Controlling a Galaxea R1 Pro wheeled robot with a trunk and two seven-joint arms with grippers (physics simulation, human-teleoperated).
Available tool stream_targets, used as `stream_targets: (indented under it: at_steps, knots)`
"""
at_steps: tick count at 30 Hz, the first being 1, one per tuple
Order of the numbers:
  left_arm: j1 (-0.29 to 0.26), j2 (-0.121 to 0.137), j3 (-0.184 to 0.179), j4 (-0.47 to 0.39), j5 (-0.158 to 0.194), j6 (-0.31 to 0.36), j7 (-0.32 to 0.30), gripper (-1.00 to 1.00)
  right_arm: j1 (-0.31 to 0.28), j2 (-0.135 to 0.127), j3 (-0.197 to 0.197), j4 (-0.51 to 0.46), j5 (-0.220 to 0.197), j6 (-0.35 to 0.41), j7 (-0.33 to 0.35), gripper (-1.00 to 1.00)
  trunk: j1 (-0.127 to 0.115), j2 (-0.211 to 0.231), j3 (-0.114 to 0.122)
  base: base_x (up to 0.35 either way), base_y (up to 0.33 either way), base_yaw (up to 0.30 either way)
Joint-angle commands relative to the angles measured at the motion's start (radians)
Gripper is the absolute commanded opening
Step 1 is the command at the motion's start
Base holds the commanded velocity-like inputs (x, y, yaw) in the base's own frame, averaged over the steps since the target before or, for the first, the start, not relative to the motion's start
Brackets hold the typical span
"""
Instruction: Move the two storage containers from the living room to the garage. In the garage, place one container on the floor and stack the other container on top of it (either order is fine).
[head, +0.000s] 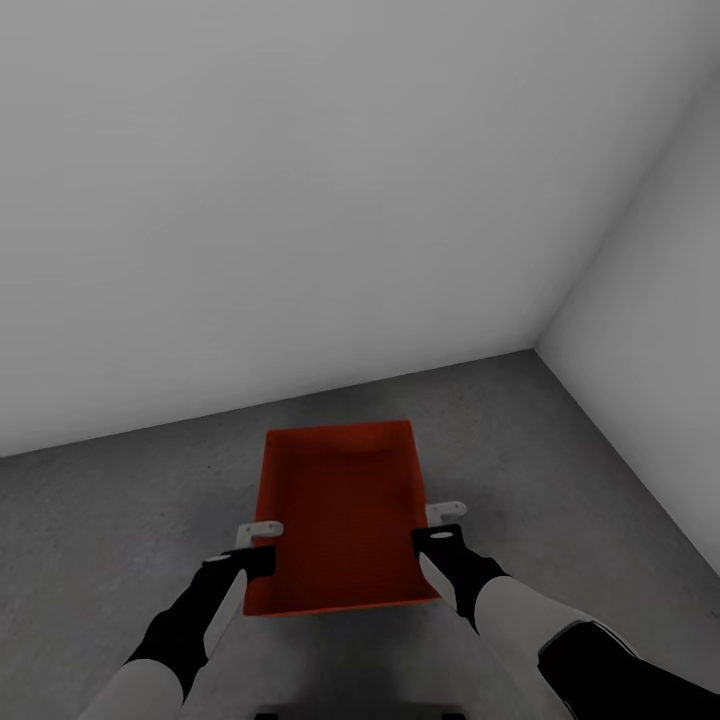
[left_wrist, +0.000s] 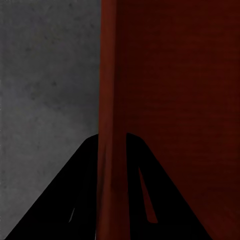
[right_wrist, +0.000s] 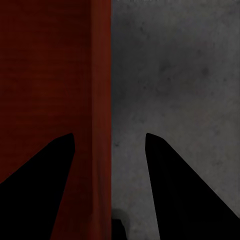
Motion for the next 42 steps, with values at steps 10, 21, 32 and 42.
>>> stream_targets:
  at_steps: [10, 21, 32, 42]
  knots:
    - [-0.001, 0.002, -0.004, -0.013, -0.007, 0.005, 0.014, -1.0, 0.0, -0.03, 0.163, -0.001, -0.175, 0.006, -0.004, -1.0, 0.008, -0.015, -0.007, 0.0, 0.0, 0.0]
    - [-0.001, 0.002, -0.004, -0.013, -0.007, 0.005, 0.013, -1.0, 0.0, -0.03, 0.163, -0.001, -0.172, 0.006, -0.001, -1.0, 0.05, -0.092, -0.042, 0.0, 0.0, 0.0]
    - [-0.001, 0.003, -0.002, -0.013, -0.006, 0.005, 0.013, -1.0, 0.0, -0.03, 0.163, -0.001, -0.168, 0.006, 0.002, -1.0, 0.069, -0.127, -0.058, 0.0, 0.0, 0.0]
    - [-0.001, 0.004, -0.001, -0.013, -0.006, 0.005, 0.013, -1.0, 0.0, -0.031, 0.163, -0.001, -0.168, 0.006, 0.005, -1.0, 0.108, -0.197, -0.089, 0.0, 0.0, 0.0]
